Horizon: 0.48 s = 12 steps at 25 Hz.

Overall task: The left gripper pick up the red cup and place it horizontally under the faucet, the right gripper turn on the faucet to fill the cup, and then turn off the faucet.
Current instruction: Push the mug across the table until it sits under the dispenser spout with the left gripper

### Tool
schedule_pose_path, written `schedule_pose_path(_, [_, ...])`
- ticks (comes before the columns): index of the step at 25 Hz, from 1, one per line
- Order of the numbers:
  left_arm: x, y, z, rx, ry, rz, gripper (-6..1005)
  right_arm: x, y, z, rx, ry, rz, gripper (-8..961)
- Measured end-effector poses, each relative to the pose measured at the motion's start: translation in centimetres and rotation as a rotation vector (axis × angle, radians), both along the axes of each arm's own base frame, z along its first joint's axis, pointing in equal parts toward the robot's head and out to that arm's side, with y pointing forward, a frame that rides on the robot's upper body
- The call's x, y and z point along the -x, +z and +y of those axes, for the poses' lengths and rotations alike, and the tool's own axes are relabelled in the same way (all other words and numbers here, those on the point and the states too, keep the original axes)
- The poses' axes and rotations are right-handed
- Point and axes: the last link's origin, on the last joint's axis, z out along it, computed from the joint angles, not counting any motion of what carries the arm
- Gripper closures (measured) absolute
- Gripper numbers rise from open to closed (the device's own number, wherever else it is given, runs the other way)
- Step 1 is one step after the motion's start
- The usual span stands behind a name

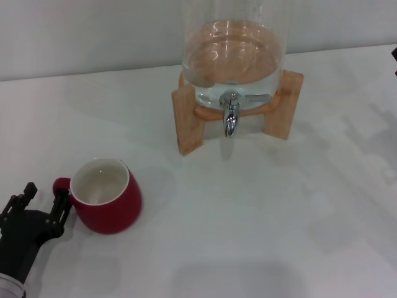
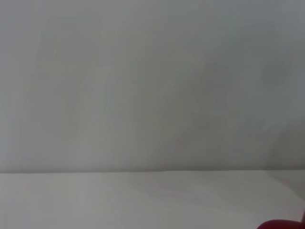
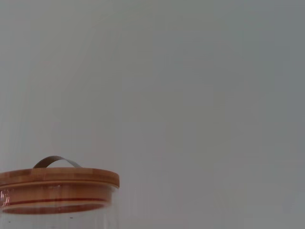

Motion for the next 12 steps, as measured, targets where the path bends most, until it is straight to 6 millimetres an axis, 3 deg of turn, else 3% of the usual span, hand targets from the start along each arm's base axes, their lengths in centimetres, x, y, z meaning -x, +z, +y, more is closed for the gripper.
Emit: schedule_pose_path(12, [-0.24,-0.22,0.56,0.022,-0.010,0.013,701,0.12,0.00,0.14,-0.001,0.005,0.000,185])
